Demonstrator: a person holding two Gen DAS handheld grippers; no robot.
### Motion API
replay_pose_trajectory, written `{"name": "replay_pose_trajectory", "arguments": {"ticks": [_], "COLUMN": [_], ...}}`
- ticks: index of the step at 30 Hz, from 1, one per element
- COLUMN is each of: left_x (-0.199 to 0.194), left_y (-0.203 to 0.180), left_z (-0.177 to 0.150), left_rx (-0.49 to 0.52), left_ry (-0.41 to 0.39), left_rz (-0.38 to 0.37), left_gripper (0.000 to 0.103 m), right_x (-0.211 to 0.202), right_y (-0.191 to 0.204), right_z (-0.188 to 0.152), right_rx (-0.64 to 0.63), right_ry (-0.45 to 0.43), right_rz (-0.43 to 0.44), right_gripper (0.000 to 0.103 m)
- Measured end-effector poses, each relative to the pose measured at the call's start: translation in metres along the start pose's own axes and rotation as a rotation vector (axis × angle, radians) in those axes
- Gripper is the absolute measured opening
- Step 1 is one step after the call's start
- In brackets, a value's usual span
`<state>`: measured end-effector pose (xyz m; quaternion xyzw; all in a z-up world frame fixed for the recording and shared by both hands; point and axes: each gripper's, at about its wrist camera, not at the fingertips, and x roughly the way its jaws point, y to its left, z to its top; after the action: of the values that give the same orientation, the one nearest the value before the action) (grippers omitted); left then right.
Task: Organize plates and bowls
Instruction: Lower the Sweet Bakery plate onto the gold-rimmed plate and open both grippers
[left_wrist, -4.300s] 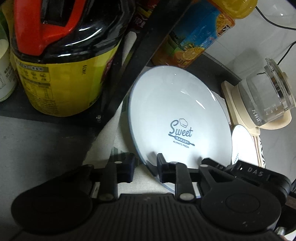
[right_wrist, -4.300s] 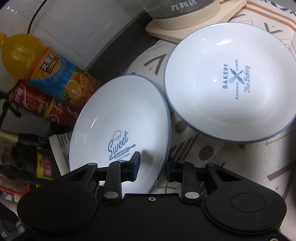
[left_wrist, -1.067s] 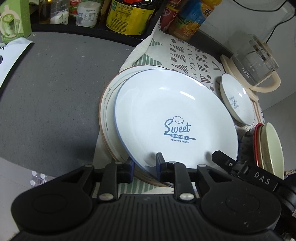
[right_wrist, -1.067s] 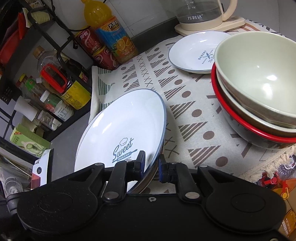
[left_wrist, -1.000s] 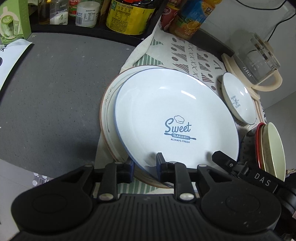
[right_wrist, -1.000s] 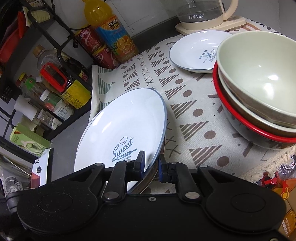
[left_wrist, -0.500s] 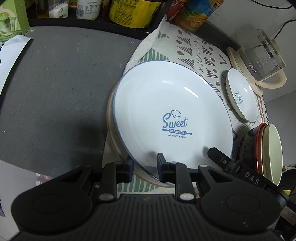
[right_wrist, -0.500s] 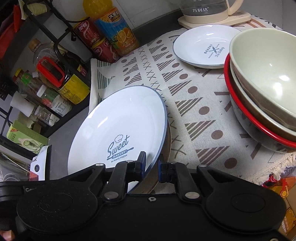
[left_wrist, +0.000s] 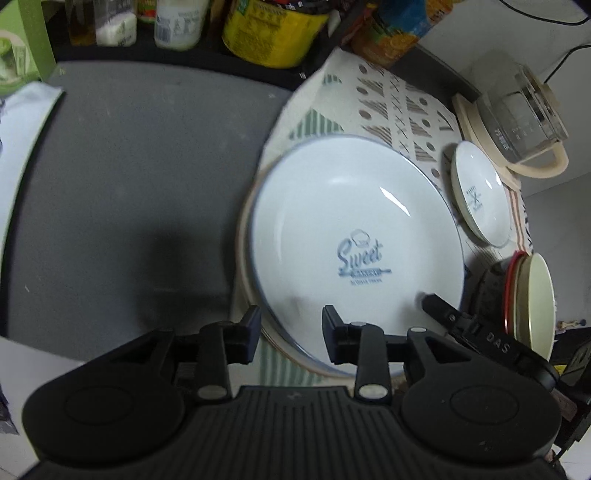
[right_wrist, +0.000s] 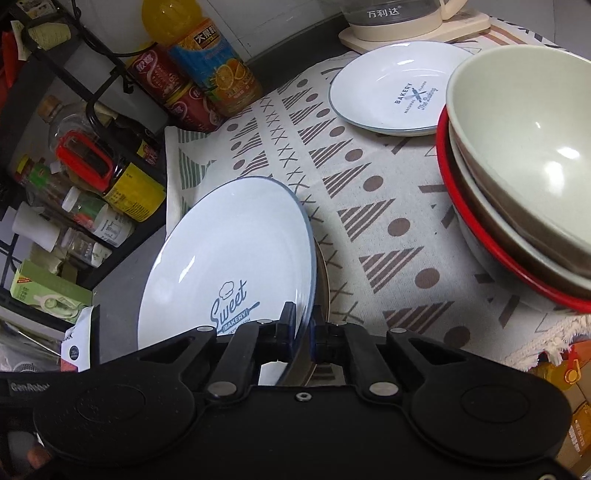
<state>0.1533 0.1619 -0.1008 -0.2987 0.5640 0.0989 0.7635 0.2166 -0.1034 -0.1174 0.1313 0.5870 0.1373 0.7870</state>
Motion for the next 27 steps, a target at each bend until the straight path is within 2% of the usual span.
{"name": "replay_pose_trajectory", "arguments": {"ticks": [3,6,10,18,27], "left_x": [-0.001,0.003,0.016,0.029,0.031], "left_y": [0.004,0.009,0.015,0.015,0.011], "left_z": [0.009,0.017,0.023,0.027,0.023], "left_rx": [0.002,0.0,-0.005,0.013,0.034], "left_ry": [-0.033,-0.063,-0.061,-0.052,-0.068], "left_rz": [0.022,0.075,0.104,0.082,0.058], "left_gripper": [0.034,0.034,0.033,0.033,0.023], "right_x": [0.002,0.004,0.006,-0.001,-0.001], "right_y": [0.0,0.001,0.005,0.014,0.008], "right_z": [0.002,0.006,0.009,0.01,0.004], "right_rx": [-0.001,-0.007,-0.028,-0.091,-0.073], "right_ry": [0.004,0.015,0.031,0.034,0.047], "right_rz": [-0.004,-0.012,-0.03,-0.062,-0.094], "right_gripper": [0.007,0.007,0.007,0.007,0.009]}}
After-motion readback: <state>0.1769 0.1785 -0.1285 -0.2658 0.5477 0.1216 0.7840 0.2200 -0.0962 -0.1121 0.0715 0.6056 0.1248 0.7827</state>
